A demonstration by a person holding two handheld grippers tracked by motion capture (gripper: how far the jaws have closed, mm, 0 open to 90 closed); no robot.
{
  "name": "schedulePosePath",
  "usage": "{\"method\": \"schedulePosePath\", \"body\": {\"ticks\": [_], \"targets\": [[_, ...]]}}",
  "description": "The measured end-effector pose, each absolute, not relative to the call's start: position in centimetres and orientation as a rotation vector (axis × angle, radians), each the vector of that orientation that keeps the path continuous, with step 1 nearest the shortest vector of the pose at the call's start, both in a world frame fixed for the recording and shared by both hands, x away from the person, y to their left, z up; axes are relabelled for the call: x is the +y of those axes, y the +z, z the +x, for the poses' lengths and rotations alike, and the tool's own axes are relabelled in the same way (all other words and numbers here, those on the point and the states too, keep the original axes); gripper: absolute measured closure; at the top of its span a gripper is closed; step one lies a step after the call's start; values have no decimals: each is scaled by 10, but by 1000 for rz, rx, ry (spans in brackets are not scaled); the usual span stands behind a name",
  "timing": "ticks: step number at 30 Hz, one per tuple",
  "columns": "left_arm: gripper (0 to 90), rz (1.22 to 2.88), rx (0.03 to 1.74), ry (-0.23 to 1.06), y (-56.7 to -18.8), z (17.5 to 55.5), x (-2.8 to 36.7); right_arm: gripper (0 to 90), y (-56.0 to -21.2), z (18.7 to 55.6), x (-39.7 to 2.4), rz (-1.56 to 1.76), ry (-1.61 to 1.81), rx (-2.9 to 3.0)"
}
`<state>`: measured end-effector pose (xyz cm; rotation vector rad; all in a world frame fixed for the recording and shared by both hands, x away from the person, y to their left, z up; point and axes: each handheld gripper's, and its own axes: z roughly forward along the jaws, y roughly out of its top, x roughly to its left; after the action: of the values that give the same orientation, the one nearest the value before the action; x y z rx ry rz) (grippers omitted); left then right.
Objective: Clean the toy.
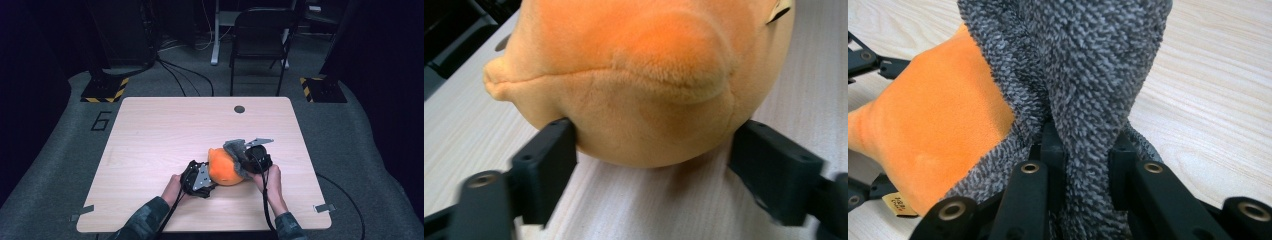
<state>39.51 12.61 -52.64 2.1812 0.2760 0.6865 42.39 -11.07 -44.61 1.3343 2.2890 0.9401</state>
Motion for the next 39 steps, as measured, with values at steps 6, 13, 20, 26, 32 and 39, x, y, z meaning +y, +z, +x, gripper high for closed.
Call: {"method": "schedulePosePath", "body": {"ticks": [6,13,20,26,32,39], "targets": [[439,2159,279,679,-525,395,128,760,-447,423,-111,1347,950,2282],[640,2159,287,685,-524,394,125,755,-443,421,-121,1334,1028,2267],[690,2161,298,669,-525,396,126,751,-427,407,-178,1442,1071,2118],[706,2150,301,666,-526,396,127,750,-449,394,-213,1542,995,2100],[714,2138,307,664,-525,397,128,745,-452,393,-215,1543,981,2094],[748,2091,330,654,-520,397,129,738,-455,395,-212,1546,960,2096]]}}
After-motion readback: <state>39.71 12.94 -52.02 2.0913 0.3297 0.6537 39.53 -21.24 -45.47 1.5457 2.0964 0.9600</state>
